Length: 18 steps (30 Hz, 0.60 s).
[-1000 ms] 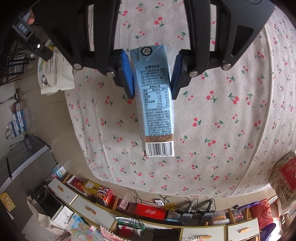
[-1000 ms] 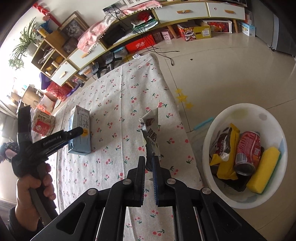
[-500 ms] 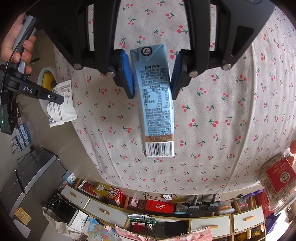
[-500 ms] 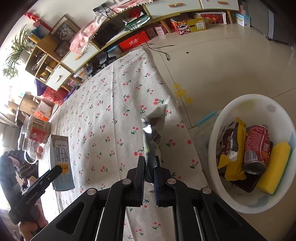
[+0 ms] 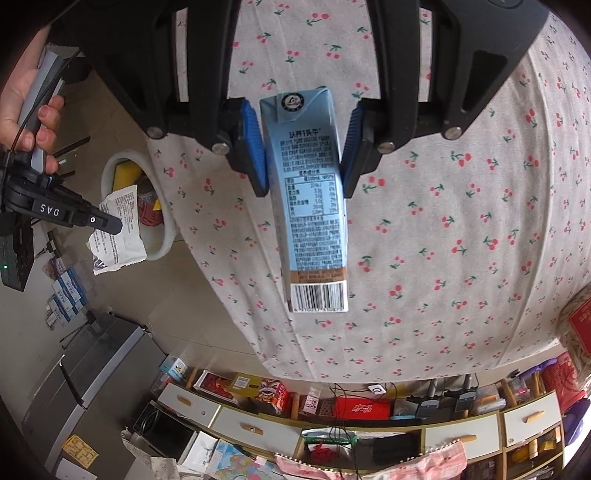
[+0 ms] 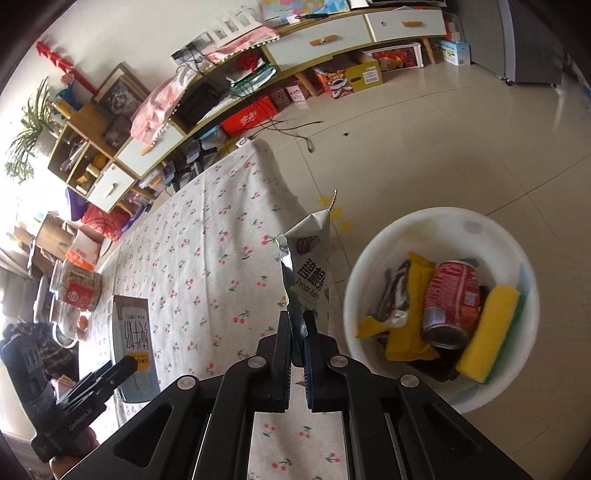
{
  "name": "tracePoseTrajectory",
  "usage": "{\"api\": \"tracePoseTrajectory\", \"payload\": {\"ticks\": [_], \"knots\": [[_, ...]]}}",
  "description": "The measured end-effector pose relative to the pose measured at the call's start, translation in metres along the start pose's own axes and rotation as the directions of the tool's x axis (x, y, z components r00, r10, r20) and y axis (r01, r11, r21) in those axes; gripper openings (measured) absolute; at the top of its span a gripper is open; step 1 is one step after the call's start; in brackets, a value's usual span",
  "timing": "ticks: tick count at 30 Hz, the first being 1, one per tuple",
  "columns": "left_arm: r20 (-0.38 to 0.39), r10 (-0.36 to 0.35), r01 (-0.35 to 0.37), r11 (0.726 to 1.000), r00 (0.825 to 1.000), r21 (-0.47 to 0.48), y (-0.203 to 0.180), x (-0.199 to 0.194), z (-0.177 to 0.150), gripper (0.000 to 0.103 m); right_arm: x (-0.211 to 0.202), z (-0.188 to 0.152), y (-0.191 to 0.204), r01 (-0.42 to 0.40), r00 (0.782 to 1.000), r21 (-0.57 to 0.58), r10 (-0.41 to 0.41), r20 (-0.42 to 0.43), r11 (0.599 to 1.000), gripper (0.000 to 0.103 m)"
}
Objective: Collect trash
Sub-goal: 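Carry the carton with the left tool while the right tool carries the wrapper to the bin, then open the right tool dropping the wrapper while the left tool drops the carton into the bin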
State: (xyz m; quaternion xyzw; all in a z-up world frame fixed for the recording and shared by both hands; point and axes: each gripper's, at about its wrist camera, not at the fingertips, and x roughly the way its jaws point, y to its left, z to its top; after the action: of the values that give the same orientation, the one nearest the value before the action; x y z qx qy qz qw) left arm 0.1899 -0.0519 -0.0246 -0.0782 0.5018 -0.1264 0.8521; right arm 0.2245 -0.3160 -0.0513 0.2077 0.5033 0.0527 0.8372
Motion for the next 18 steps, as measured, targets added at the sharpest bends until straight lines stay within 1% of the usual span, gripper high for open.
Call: {"api": "tracePoseTrajectory", "payload": {"ticks": [4, 9, 12, 13, 14, 16, 18], "knots": [[-0.005, -0.029, 0.029, 0.999, 1.000, 0.032, -0.025, 0.007, 0.000, 0.041, -0.012, 0.003, -0.039, 0.022, 1.000, 0.066, -0.023, 0.004, 0.998, 0.006], [-0.018, -0.064, 0.065, 0.996, 0.998, 0.060, -0.053, 0.017, -0.001, 0.041, -0.012, 0.004, -0.063, 0.012, 1.000, 0.105, -0.011, -0.008, 0.994, 0.009], [-0.027, -0.080, 0.082, 0.993, 0.996, 0.087, -0.069, 0.021, -0.002, 0.041, -0.009, 0.005, -0.072, 0.012, 1.000, 0.135, -0.009, -0.020, 0.991, 0.020], [-0.029, -0.085, 0.087, 0.991, 0.996, 0.097, -0.074, 0.022, -0.002, 0.041, -0.010, 0.005, -0.076, 0.012, 1.000, 0.145, -0.009, -0.020, 0.989, 0.028], [-0.031, -0.091, 0.094, 0.990, 0.995, 0.106, -0.080, 0.023, -0.001, 0.041, -0.012, 0.005, -0.078, 0.011, 1.000, 0.154, -0.009, -0.017, 0.988, 0.039], [-0.038, -0.100, 0.104, 0.987, 0.994, 0.125, -0.090, 0.028, 0.001, 0.041, -0.017, 0.004, -0.084, 0.009, 1.000, 0.166, -0.009, -0.001, 0.986, 0.051], [-0.047, -0.109, 0.114, 0.983, 0.993, 0.146, -0.103, 0.033, 0.002, 0.041, -0.023, 0.001, -0.089, 0.010, 1.000, 0.168, -0.011, 0.005, 0.986, 0.051]]}}
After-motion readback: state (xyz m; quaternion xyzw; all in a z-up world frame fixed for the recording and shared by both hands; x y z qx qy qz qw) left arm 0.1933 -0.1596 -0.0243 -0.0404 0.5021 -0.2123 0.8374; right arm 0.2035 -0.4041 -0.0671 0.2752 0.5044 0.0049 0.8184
